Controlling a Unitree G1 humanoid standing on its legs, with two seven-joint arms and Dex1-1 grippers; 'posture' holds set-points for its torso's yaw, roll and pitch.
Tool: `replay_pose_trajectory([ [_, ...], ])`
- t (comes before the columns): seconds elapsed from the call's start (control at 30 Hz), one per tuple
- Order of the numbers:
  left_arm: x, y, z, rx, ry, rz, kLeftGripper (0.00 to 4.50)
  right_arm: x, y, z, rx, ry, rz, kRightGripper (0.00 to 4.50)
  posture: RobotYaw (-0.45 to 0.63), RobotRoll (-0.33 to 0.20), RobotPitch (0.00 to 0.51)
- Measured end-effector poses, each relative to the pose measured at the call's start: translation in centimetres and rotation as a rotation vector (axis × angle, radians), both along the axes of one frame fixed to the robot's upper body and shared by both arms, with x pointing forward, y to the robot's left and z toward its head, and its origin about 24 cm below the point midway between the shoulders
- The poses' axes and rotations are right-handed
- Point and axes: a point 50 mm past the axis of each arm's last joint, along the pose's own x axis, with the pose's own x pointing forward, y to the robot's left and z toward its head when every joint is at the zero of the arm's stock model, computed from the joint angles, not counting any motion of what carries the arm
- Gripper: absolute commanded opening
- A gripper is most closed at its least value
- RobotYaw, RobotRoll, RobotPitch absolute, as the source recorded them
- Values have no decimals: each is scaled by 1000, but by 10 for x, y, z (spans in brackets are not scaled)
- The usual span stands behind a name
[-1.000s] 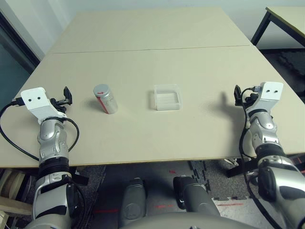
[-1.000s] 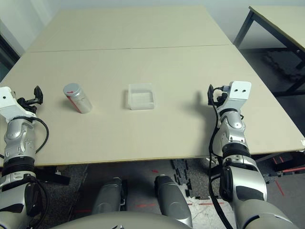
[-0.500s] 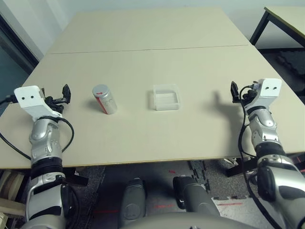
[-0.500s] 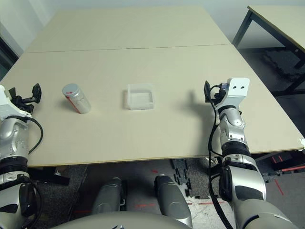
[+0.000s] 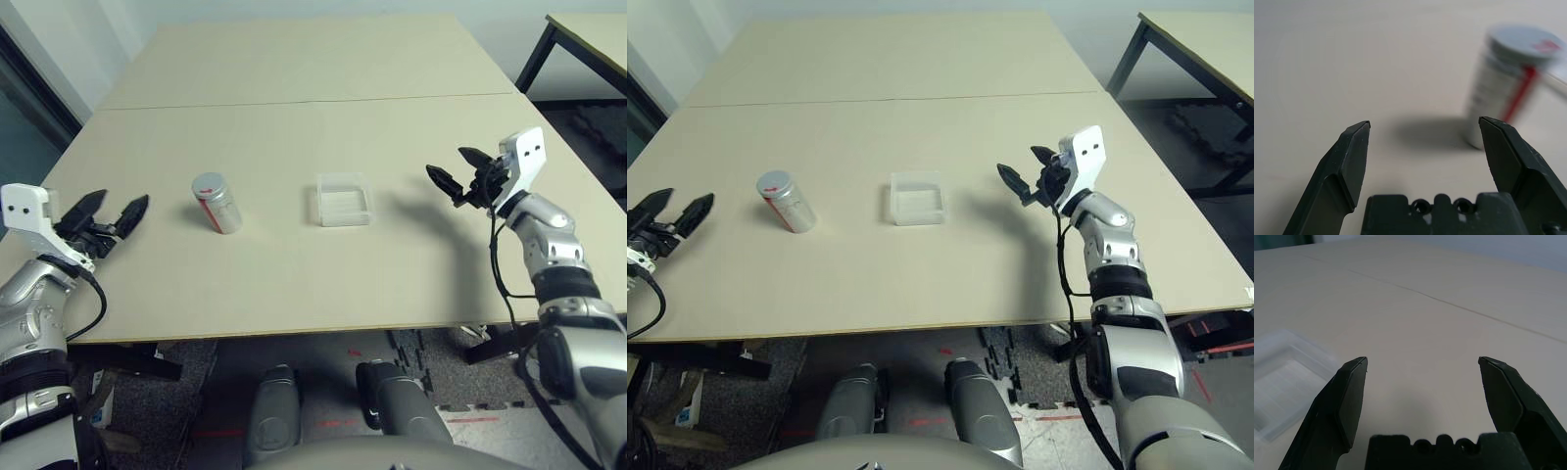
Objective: Pour the medicine from the bottle into the box.
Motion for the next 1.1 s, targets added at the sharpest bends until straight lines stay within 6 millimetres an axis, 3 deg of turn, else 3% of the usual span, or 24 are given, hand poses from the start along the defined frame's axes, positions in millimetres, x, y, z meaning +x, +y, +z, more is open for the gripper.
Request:
replay_pose_trajectory([
  [0.27, -15, -11, -1, 14, 84, -161, 4456, 1, 17, 5, -54, 40, 199, 4500, 33, 0, 139],
  [0.63, 3, -24, -1, 75, 44, -235, 4456, -18, 45, 24, -57, 121, 633, 4500, 26, 0, 167],
  [1.1, 31, -34, -3, 107, -37, -252, 4456, -27, 49, 18, -45, 173, 674, 4500, 1, 0, 177],
])
